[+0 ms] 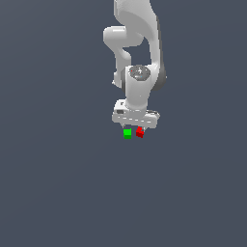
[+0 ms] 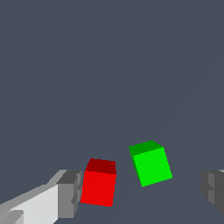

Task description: Stack the red cube on top of the green cube.

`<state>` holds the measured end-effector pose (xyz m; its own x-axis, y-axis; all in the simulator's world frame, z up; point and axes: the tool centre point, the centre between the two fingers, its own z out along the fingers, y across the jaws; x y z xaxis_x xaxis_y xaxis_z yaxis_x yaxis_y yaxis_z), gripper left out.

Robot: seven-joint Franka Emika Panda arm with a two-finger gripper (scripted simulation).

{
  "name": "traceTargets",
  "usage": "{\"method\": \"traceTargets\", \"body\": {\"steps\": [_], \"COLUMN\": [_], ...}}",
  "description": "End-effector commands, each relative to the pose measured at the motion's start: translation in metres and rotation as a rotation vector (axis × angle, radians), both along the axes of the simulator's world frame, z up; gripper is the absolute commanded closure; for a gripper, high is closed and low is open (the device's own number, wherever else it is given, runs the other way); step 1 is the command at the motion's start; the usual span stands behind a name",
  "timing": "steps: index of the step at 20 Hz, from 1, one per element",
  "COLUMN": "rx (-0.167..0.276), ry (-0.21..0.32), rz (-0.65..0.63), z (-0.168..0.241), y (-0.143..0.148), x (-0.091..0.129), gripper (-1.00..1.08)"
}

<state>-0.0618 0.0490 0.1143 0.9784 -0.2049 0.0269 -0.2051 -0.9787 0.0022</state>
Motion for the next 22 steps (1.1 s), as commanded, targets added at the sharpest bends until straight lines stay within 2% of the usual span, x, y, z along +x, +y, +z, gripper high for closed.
{"method": "traceTargets", "body": {"steps": [1,10,22], "rx": [0.002,0.007,0.009], "ry": [0.007,0.023,0.026], "rz": [-0.036,-0.115,-0.127], "z": [-0.012,-0.039,-0.051], "y": [0.011,0.039,0.045], "x": [-0.012,-0.036,-0.040], "gripper": [-0.92,-0.92,-0.92]}}
